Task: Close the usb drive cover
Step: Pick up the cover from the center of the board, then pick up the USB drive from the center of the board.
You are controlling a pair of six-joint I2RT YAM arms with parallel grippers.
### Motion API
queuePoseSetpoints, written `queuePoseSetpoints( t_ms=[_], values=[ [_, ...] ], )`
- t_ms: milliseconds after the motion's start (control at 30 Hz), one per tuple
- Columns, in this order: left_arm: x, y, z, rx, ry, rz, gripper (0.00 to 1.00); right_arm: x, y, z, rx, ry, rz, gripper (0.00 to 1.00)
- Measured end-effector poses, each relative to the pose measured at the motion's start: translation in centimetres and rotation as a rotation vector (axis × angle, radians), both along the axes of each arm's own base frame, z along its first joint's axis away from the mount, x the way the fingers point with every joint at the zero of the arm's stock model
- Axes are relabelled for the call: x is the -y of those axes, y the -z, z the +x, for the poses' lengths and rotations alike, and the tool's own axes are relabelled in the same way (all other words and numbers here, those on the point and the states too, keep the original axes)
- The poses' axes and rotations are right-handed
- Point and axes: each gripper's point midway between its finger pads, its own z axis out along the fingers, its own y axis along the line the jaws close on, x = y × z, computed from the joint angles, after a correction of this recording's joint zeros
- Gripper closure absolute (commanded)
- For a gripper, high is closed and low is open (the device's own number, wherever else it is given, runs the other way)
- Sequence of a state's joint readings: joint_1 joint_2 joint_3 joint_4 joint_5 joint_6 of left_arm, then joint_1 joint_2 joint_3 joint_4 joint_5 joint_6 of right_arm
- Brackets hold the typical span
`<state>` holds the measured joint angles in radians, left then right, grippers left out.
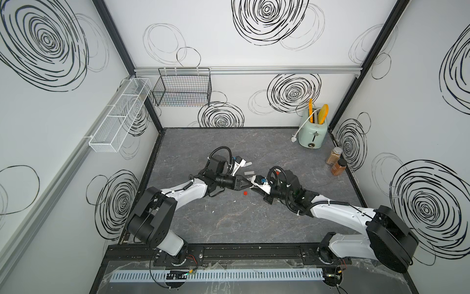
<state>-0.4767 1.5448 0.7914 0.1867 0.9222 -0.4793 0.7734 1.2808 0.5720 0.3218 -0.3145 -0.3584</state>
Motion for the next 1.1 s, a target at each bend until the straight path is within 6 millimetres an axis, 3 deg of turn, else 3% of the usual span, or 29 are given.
queuePoseSetpoints(
  t_ms=[233, 433, 600, 733, 900, 1100],
  values=[
    [-0.9, 0.1, 1.0, 0.006, -0.037, 0.008, 1.0, 0.5, 0.2, 0.4, -0.039, 0.028, 0.006, 0.57],
    [-2.6, 0.0, 2.7, 0.022, -0.103, 0.015, 1.0, 2.5, 0.2, 2.1, -0.091, 0.125, 0.011, 0.46],
    [-3.3, -0.1, 3.3, 0.033, -0.128, 0.019, 1.0, 5.7, -1.5, 6.8, -0.145, 0.322, 0.057, 0.35],
    [-3.5, 0.2, 3.3, 0.022, -0.131, 0.03, 1.0, 8.8, -1.5, 10.8, -0.208, 0.501, 0.079, 0.32],
    [-3.6, 0.4, 3.3, 0.022, -0.134, 0.039, 1.0, 12.3, 1.0, 14.7, -0.317, 0.689, 0.056, 0.33],
    [-3.7, 0.6, 3.2, 0.027, -0.131, 0.049, 1.0, 14.2, 4.7, 17.6, -0.444, 0.811, -0.008, 0.36]
  ],
)
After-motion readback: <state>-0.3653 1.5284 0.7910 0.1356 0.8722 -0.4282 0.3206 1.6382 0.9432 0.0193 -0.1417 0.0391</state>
